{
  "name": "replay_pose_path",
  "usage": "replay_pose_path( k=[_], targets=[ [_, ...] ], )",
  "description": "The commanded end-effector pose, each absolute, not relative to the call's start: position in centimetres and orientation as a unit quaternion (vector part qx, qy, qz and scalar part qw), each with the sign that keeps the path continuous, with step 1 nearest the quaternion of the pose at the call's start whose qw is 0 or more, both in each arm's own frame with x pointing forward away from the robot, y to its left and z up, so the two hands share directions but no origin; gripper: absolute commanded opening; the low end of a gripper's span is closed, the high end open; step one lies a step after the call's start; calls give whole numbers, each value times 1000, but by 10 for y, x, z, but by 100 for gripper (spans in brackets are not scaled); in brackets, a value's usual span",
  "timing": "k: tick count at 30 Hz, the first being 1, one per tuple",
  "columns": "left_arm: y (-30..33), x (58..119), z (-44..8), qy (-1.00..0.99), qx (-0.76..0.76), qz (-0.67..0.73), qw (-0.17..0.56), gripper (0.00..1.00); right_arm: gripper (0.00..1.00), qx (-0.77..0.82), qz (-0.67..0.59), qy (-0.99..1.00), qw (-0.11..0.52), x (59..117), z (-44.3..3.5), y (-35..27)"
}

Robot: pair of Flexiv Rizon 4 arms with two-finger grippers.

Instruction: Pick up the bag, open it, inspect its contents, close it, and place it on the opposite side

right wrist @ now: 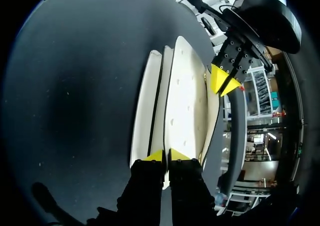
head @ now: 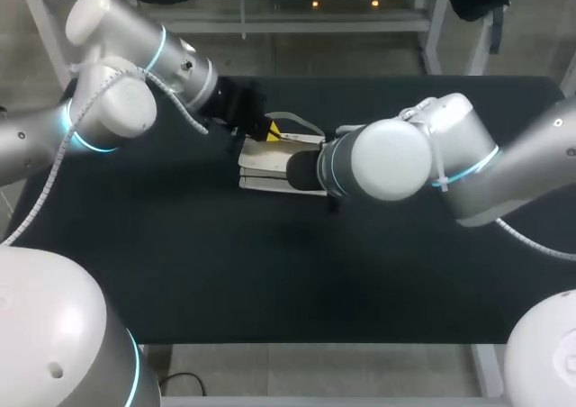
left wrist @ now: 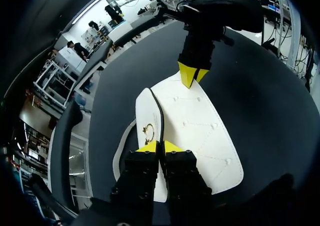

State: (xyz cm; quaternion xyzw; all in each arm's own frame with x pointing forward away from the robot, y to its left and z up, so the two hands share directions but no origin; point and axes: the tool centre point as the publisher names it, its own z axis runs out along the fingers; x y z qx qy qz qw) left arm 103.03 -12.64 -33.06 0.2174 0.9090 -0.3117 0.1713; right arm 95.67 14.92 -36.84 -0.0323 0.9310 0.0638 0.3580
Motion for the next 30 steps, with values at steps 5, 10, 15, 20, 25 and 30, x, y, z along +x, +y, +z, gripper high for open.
replay_pose_path(
  k=[5, 10, 15, 20, 25, 30],
  targets=[
    [-116, 1060, -322, 917, 196, -323, 124, 0, 0, -33, 64, 931, 358, 953, -372, 145],
    [-115, 1063, -320, 919, 193, -324, 120, 0, 0, -33, 64, 931, 358, 953, -372, 145],
    [-119, 1056, -324, 918, 203, -314, 131, 0, 0, -33, 64, 931, 358, 953, -372, 145],
    [-121, 1043, -326, 912, 221, -297, 177, 46, 0, -33, 64, 931, 358, 953, -372, 145],
    [-122, 1034, -330, 902, 223, -307, 204, 99, 0, -33, 64, 931, 358, 953, -372, 145],
    [-126, 1041, -339, 902, 200, -313, 221, 100, 0, -33, 64, 931, 358, 953, -372, 145]
  ],
)
